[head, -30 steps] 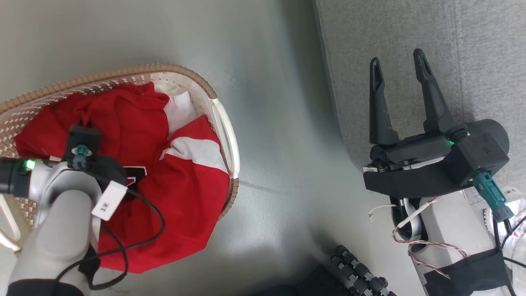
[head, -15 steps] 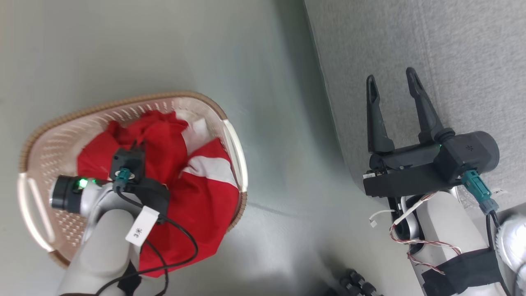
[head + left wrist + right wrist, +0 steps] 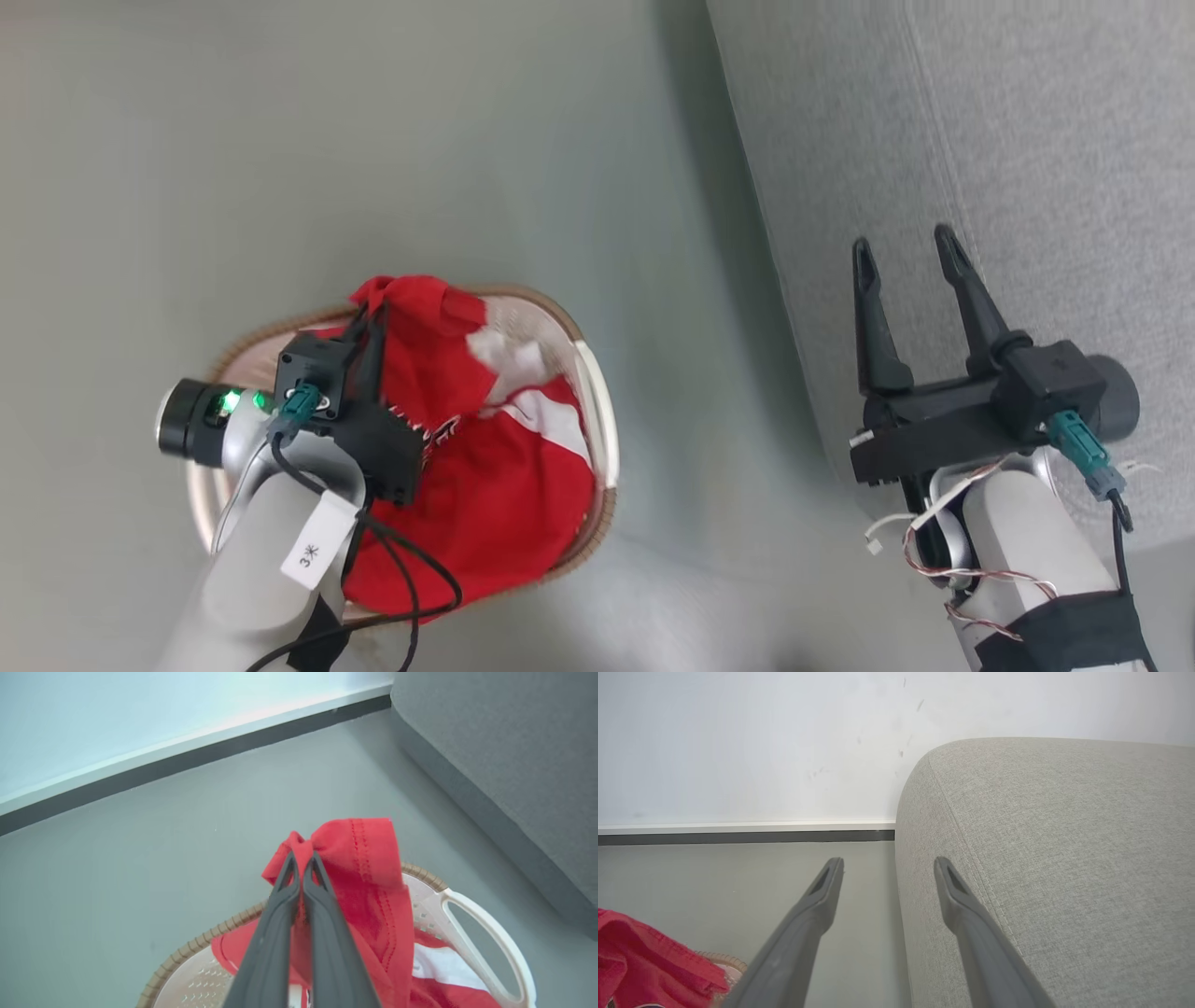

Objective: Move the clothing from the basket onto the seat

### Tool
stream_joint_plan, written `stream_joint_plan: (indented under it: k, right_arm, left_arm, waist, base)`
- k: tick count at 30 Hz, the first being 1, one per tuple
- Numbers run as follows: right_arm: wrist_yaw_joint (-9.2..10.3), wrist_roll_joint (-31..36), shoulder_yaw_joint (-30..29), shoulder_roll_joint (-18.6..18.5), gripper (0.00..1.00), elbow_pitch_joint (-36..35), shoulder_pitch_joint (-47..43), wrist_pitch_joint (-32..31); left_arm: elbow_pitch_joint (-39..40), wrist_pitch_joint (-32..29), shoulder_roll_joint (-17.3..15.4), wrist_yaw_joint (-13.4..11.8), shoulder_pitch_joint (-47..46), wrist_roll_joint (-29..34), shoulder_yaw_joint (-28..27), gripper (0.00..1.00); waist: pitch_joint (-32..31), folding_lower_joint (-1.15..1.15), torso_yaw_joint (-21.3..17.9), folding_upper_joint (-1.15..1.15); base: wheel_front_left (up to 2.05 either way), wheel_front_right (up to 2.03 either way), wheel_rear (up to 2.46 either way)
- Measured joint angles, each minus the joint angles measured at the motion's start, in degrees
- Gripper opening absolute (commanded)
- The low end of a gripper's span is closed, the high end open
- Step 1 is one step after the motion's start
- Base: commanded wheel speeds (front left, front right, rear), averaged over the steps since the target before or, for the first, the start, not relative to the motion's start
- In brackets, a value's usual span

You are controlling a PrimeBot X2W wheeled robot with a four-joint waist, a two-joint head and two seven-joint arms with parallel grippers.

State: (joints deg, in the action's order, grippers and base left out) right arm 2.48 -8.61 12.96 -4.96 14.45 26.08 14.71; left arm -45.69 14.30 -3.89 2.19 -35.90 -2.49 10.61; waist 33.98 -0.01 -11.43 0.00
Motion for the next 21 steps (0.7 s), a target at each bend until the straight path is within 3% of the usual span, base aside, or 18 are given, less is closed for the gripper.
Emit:
stream_joint_plan:
  k: [9,21]
  right_arm:
    - [-0.57,-0.29,-1.08,-0.68,1.00,3.19,-2.36,0.00]
    - [-2.77,-0.53,-0.54,-0.65,1.00,6.62,-4.75,0.00]
  left_arm:
    - [7.26,0.00,0.49,1.91,1.60,-0.75,1.10,0.00]
    - [13.06,0.00,0.74,3.41,2.02,-1.59,2.42,0.00]
  waist:
    - [-7.69,-0.01,2.98,0.00]
    - [-18.16,-0.01,5.56,0.00]
  base:
    - [0.00,0.00,0.00]
    - [0.00,0.00,0.00]
